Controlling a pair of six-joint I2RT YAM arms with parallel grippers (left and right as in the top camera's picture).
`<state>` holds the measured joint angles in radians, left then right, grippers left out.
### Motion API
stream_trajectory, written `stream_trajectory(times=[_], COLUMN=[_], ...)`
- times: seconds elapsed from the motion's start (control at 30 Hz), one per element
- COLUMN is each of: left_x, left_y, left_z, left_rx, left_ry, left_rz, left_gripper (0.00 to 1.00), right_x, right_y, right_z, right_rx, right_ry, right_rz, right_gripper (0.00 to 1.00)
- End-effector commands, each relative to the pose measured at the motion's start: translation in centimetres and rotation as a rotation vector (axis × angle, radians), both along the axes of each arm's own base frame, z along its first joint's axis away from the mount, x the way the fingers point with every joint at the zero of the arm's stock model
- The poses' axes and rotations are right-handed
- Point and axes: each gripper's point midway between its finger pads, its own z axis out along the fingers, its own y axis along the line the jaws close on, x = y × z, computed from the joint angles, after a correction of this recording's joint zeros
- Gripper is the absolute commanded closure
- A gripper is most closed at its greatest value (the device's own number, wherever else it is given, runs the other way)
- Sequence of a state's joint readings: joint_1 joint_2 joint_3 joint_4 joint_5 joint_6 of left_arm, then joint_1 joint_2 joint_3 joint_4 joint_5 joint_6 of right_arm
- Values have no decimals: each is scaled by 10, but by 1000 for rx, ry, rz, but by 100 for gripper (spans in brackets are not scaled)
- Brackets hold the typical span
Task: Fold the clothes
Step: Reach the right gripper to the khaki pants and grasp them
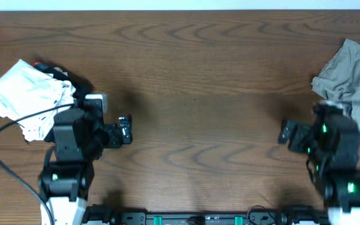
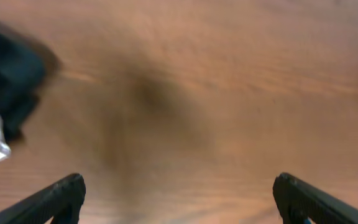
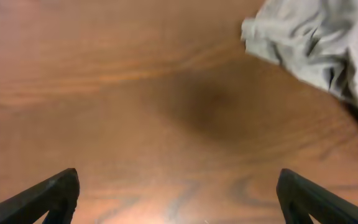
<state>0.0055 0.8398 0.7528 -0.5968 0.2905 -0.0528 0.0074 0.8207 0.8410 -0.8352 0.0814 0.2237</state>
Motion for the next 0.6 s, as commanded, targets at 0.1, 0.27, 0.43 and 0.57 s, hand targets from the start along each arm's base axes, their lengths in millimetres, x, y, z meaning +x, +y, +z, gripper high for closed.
stream_trajectory(times=[0.1,0.27,0.43,0.57], left_x=[-1,0,-1,-1], left_y=[-14,-14,-14,-14], left_z=[-12,-18,-19,-19], left_rx=[-74,-75,-75,-75], left_ry=[104,131,136,136], left_rz=[-56,-55,-55,-55], left_gripper=[2,2,2,2], right_x=[44,68,63,55], right_y=[-3,-50,-118,-163], right_z=[-20,-49,-80,-99], right_rx=[-40,-209,-260,-258], right_ry=[117,190,285,328], right_rz=[31,-110,-363,-459], right_gripper=[1,1,1,1])
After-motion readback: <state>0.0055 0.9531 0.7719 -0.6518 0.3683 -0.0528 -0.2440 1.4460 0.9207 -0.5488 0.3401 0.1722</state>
